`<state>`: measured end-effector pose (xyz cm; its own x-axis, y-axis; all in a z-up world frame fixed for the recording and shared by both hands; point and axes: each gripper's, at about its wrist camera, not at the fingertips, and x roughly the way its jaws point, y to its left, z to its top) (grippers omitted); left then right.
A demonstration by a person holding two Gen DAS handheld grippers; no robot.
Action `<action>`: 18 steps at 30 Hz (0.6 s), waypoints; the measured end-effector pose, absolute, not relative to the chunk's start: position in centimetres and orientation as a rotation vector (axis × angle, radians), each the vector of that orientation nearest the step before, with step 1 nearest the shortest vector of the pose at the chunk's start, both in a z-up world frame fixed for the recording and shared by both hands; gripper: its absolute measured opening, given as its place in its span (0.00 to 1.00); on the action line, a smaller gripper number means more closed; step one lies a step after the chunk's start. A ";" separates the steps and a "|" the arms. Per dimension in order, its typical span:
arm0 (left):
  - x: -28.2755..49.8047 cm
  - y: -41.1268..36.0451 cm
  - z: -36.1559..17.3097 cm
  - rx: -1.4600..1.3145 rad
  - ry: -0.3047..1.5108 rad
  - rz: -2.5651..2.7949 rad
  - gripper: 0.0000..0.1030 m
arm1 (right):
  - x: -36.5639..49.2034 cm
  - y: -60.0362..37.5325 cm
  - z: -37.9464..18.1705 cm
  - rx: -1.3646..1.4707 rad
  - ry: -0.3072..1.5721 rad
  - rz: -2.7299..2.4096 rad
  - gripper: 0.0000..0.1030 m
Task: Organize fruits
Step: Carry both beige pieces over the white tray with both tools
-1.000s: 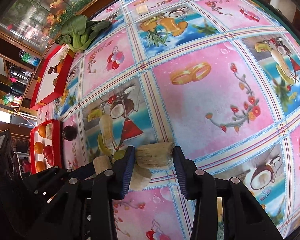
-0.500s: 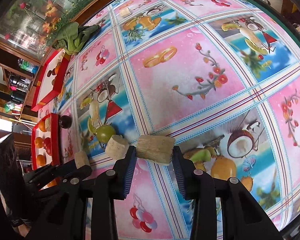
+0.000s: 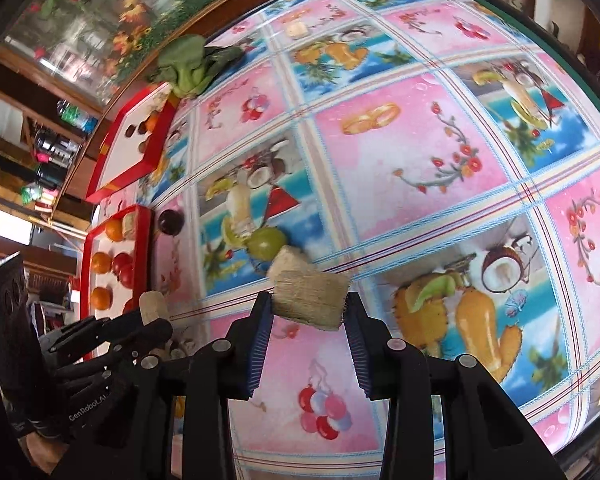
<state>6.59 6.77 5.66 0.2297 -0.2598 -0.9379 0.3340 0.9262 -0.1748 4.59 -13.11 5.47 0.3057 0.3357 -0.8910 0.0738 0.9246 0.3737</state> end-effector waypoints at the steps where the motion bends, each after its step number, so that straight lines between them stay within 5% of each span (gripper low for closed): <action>1: 6.5 7.1 5.8 0.071 1.271 -0.400 0.27 | 4.6 -12.6 5.6 0.369 1.254 0.189 0.36; 18: 4.8 16.2 6.6 -0.058 1.270 -0.254 0.27 | 4.0 -3.1 7.0 0.262 1.249 0.346 0.36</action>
